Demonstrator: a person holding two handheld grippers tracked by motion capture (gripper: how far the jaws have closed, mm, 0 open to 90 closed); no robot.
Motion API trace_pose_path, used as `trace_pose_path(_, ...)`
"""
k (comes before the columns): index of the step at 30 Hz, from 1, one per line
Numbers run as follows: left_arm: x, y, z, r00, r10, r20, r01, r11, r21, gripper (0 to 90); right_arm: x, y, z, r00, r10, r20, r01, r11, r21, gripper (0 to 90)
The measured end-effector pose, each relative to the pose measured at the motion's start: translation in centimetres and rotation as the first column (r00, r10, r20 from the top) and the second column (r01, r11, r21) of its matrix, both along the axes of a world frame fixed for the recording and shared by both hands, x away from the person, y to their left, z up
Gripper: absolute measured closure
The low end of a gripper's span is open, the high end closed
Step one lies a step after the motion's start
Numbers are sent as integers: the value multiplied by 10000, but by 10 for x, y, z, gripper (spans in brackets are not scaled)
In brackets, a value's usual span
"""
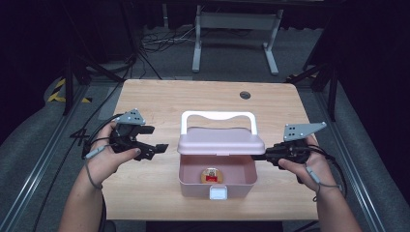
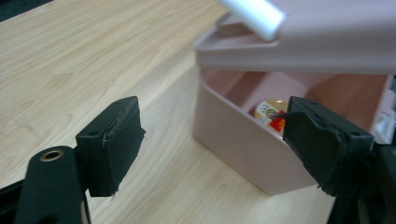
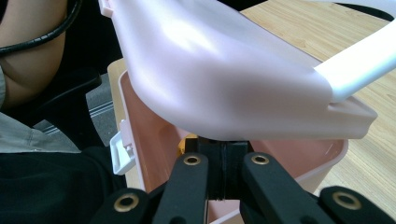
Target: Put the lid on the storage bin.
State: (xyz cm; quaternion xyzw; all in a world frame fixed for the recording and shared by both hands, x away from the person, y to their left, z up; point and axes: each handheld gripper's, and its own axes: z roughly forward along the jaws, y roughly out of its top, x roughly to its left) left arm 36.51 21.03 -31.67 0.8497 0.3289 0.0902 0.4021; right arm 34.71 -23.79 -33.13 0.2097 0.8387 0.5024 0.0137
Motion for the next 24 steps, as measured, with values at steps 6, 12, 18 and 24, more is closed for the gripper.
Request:
trace_pose_path(6, 8, 13, 0, 9911, 1242, 470, -1189, 9876, -1030, 222, -1, 0, 1, 10000, -10, -27, 11, 10000, 64, 900)
trace_pose_path(12, 17, 25, -5, 9703, 2305, 739, -2208, 9680, -1196, 228, -3, 0, 1, 10000, -56, -47, 57, 9999, 146, 900)
trace_pose_path(18, 30, 34, -16, 9432, 3189, 935, -3116, 9464, -849, 228, -6, 2, 1, 9997, -93, -218, 100, 9995, 304, 898)
trace_pose_path(24, 48, 45, -33, 9200, 3849, 738, -3814, 9227, -567, 235, -11, 3, -1, 9988, -242, -417, 250, 9995, 191, 900)
